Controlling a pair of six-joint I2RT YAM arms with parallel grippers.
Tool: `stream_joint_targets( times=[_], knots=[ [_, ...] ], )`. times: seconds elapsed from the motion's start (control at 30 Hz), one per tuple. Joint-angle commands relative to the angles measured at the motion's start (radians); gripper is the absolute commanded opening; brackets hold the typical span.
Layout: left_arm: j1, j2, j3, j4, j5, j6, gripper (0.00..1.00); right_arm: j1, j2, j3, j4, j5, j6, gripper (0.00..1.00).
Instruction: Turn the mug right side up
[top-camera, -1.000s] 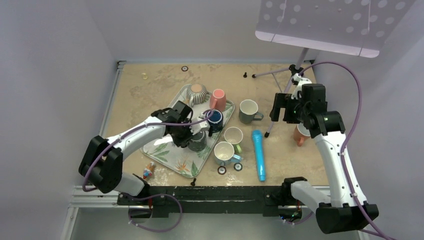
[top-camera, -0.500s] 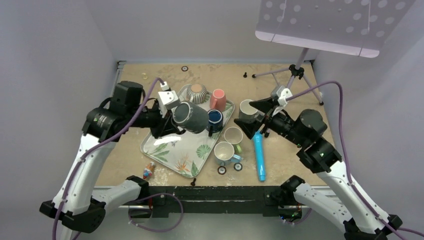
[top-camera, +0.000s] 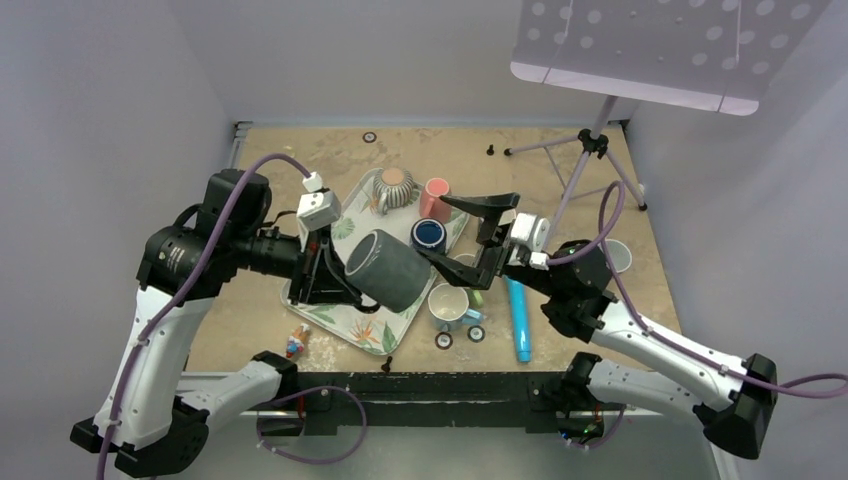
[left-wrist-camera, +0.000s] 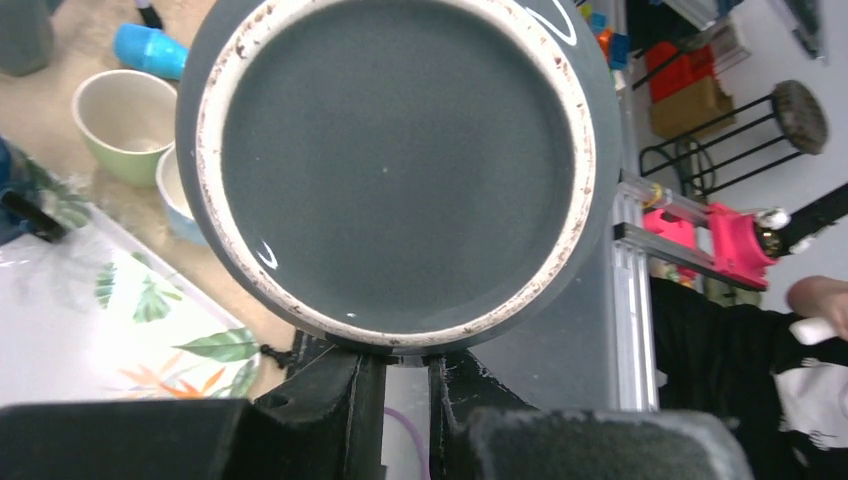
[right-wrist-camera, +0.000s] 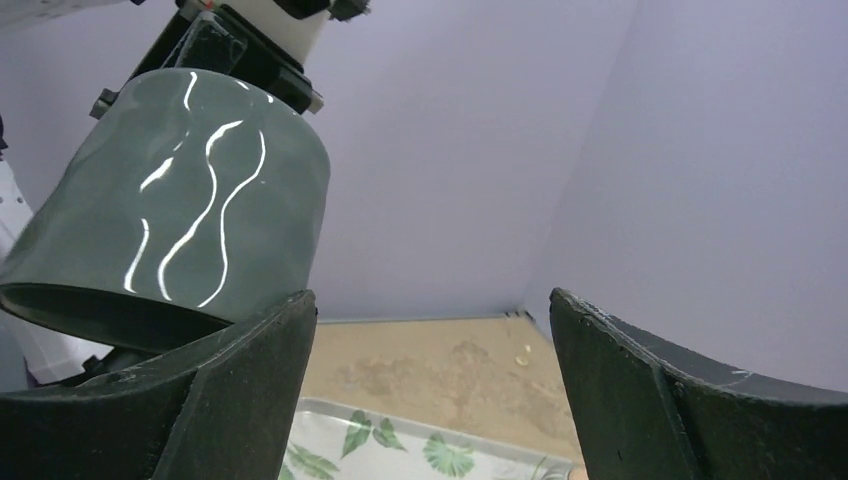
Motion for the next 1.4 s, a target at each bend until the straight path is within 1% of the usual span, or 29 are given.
stream_joint_targets(
  times=[0.0, 0.07, 0.13, 0.2, 0.3, 0.4, 0.57, 0.63, 0.73, 0.8, 0.87, 0.97, 1.03, 1.1, 1.2, 1.27, 1.3, 1.37],
  knots=[
    [0.003, -0.007, 0.045, 0.096, 0.135, -0.068, 0.0, 0.071, 0.056, 0.045, 0.121, -0.077, -0.097, 0.92],
    [0.003, -0.008, 0.036, 0.123, 0.13, -0.093, 0.0, 0.086, 0.072, 0.045, 0.141, -0.071, -0.084, 0.91],
    [0.003, -0.009, 0.012, 0.158, 0.127, -0.129, 0.0, 0.093, 0.081, 0.049, 0.18, -0.105, -0.061, 0.91],
    [0.003, -0.007, 0.016, 0.164, 0.12, -0.135, 0.0, 0.101, 0.075, 0.07, 0.143, -0.065, -0.06, 0.91],
    [0.004, -0.028, 0.047, 0.171, 0.069, -0.138, 0.0, 0.102, 0.032, 0.085, 0.012, 0.075, -0.098, 0.95],
    [0.004, -0.052, 0.042, 0.208, 0.026, -0.154, 0.0, 0.1, -0.044, 0.081, -0.122, 0.206, -0.12, 0.98],
    [0.004, -0.056, 0.057, 0.238, 0.01, -0.2, 0.0, 0.1, -0.163, 0.043, -0.316, 0.304, -0.172, 0.98],
    [0.003, -0.056, 0.056, 0.243, 0.001, -0.204, 0.0, 0.102, -0.187, 0.044, -0.345, 0.297, -0.181, 0.98],
    [0.003, -0.061, 0.031, 0.271, -0.011, -0.229, 0.0, 0.102, -0.168, 0.076, -0.284, 0.176, -0.135, 0.97],
    [0.003, -0.068, 0.012, 0.297, 0.002, -0.252, 0.0, 0.105, -0.113, 0.098, -0.214, 0.082, -0.106, 0.97],
    [0.003, -0.071, 0.01, 0.302, 0.006, -0.26, 0.0, 0.118, -0.04, 0.123, -0.158, 0.035, -0.102, 0.96],
    [0.003, -0.076, 0.004, 0.296, 0.021, -0.25, 0.0, 0.156, 0.056, 0.173, -0.124, 0.061, -0.116, 0.94],
    [0.003, -0.088, -0.036, 0.301, 0.05, -0.253, 0.0, 0.174, 0.092, 0.22, -0.127, 0.081, -0.117, 0.93],
    [0.003, -0.103, -0.087, 0.311, 0.059, -0.256, 0.0, 0.178, 0.089, 0.252, -0.125, 0.089, -0.107, 0.91],
    [0.003, -0.114, -0.125, 0.3, 0.052, -0.23, 0.0, 0.178, 0.049, 0.243, -0.08, 0.111, -0.097, 0.91],
    [0.003, -0.114, -0.135, 0.312, 0.059, -0.235, 0.0, 0.179, 0.025, 0.217, -0.044, 0.11, -0.087, 0.87],
    [0.003, -0.114, -0.14, 0.324, 0.063, -0.244, 0.0, 0.178, 0.017, 0.21, -0.028, 0.109, -0.078, 0.81],
    [0.003, -0.107, -0.15, 0.336, 0.071, -0.261, 0.0, 0.18, 0.012, 0.203, -0.002, 0.119, -0.045, 0.6]
  ],
)
